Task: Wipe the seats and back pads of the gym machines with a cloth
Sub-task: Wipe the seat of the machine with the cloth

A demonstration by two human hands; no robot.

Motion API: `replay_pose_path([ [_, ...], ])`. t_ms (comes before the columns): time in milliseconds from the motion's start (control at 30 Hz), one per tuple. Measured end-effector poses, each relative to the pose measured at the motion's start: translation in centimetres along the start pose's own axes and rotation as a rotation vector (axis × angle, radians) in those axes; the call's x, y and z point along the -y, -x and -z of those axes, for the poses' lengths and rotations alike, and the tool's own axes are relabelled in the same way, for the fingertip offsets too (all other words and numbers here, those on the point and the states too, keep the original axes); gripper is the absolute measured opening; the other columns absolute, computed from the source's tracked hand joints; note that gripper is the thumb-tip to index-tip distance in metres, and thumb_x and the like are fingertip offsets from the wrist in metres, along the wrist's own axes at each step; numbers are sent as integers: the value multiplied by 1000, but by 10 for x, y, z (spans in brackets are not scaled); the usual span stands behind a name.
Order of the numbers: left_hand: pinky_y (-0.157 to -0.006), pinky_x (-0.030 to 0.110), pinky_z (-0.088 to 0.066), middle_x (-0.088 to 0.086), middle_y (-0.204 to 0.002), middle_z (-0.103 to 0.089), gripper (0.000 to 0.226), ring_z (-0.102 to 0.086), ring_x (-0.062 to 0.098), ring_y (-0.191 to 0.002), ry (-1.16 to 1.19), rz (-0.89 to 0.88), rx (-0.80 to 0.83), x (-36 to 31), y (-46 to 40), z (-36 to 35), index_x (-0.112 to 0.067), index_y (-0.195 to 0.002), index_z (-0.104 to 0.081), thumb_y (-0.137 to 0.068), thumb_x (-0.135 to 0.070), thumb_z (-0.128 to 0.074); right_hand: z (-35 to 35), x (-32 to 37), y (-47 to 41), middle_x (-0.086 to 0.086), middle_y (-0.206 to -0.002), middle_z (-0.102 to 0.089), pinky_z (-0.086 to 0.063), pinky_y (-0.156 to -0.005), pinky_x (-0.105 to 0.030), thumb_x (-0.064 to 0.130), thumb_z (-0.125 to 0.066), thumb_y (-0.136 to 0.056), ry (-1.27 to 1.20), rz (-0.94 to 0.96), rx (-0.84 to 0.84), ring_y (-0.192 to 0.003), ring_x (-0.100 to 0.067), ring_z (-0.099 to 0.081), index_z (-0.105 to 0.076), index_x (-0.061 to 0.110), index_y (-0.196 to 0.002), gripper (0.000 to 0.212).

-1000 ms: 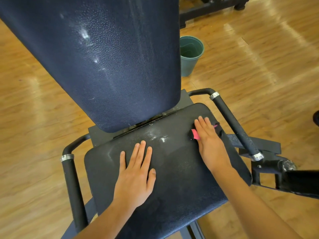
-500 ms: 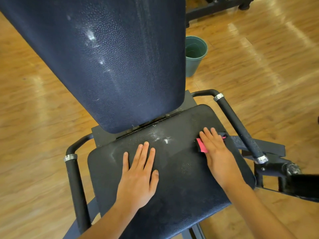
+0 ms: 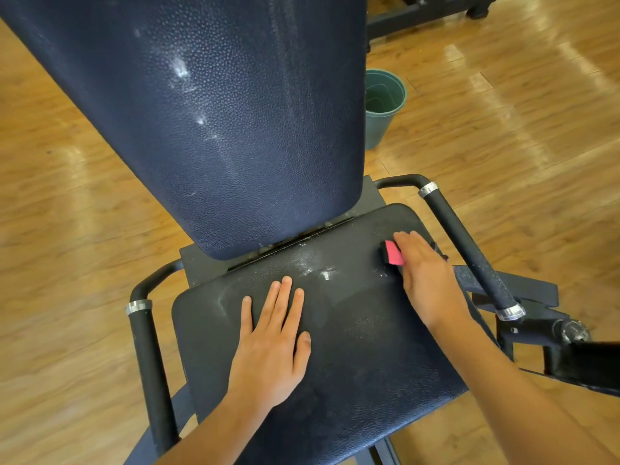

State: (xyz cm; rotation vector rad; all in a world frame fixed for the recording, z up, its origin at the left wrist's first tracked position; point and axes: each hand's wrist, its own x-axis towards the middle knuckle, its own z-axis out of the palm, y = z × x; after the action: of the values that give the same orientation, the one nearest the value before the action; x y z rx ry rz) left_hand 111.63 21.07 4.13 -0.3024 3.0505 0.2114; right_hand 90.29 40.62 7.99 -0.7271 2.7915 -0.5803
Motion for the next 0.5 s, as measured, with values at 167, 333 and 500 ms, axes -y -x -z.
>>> replay_pose_path([
  [167, -121, 62, -21, 9, -171, -18, 64, -16, 24, -158, -1, 4, 2, -1, 0, 1, -11, -159, -35, -102, -40, -33, 18, 0, -46, -7, -117, -57, -41, -72, -35, 1, -50, -91, 47, -36, -99, -95, -36, -57, -54, 18, -120, 34],
  [333, -121, 62, -21, 9, -171, -18, 64, -16, 24, -158, 1, 4, -3, 0, 1, 0, -11, -159, -34, -102, -40, -33, 4, -8, -43, -4, -151, -42, -37, -104, -56, 24, -50, -101, 143, 10, 32, -142, -36, -31, -49, 20, -141, 40],
  [500, -121, 63, -22, 9, -171, -18, 64, -16, 25, -158, 5, 5, 0, 0, 1, 0, -11, -160, -34, -102, -40, -33, -3, -10, -32, -3, -148, -49, -30, -109, -53, 34, -45, -100, 2, 7, -18, -141, -33, -35, -55, 19, -138, 41],
])
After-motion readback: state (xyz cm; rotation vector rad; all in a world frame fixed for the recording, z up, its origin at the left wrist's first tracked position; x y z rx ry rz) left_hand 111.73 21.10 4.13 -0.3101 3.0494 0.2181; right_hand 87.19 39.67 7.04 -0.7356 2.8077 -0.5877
